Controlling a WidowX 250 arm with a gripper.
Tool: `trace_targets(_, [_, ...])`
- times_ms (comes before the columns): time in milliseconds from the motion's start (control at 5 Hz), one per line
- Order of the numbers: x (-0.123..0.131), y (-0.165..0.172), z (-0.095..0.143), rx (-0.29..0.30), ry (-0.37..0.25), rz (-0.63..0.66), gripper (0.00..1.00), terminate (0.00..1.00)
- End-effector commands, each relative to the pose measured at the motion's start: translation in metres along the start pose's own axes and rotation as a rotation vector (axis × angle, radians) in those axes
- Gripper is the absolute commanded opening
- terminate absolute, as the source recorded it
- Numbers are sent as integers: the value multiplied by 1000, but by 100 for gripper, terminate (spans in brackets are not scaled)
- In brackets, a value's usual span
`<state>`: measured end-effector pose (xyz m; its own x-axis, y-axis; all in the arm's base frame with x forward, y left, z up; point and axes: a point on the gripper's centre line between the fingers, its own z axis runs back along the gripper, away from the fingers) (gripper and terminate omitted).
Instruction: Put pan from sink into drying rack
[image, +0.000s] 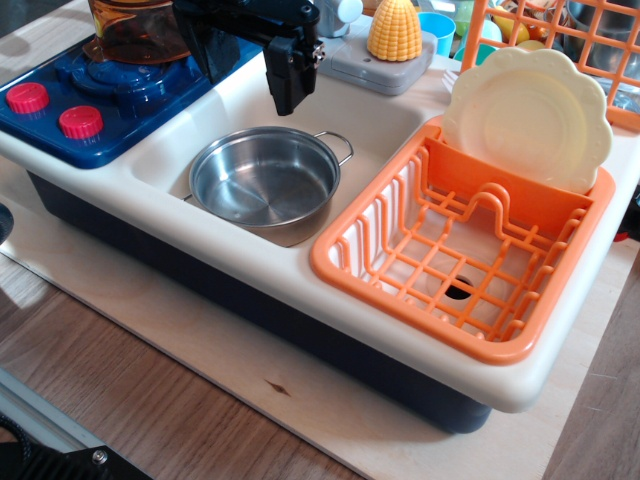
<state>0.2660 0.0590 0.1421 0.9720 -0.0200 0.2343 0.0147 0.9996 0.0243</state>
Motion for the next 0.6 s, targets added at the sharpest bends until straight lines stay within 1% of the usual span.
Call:
trace_targets(0, [0,0,0,0,0,0,100,0])
trace_targets(200, [5,-10,-13,-15,-8,-2,100,0])
trace_targets(400, [4,-22,-26,-20,-29,-36,100,0])
